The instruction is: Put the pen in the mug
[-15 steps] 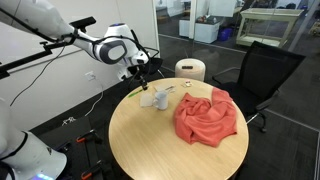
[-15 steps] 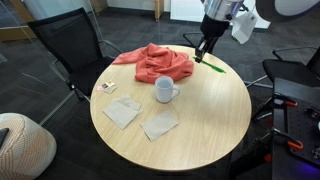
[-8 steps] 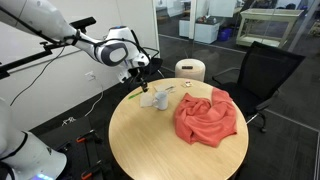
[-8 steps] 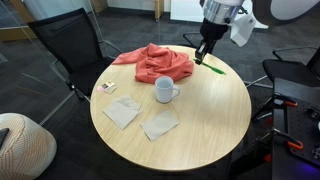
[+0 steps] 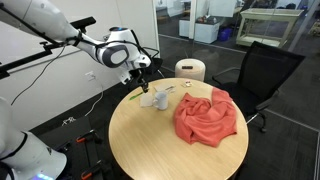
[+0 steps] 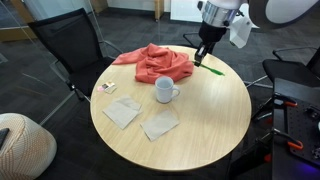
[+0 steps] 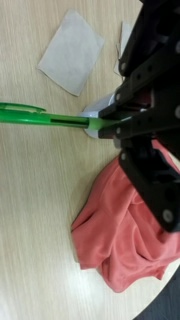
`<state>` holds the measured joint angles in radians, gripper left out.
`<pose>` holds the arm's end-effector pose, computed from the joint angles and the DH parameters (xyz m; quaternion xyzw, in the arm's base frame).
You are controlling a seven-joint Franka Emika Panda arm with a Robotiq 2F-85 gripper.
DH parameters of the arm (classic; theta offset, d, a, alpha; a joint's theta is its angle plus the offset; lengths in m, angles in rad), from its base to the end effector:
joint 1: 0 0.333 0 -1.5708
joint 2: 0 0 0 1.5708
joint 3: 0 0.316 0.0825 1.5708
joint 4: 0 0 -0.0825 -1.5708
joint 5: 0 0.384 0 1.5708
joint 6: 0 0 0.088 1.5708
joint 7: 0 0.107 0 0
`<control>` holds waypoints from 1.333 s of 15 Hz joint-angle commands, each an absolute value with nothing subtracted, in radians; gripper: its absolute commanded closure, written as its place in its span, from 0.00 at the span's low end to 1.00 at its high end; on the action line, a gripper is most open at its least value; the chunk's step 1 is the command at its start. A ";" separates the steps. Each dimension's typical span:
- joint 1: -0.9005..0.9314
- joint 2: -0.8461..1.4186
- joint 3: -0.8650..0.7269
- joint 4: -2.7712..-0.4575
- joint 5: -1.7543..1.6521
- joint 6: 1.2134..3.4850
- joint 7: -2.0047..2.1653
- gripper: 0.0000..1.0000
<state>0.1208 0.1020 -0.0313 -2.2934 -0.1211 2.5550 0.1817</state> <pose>0.5370 0.0499 0.3213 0.9961 0.0019 0.0841 0.0279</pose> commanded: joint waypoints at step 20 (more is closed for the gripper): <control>-0.478 0.325 0.602 -2.132 0.808 2.864 -1.377 0.97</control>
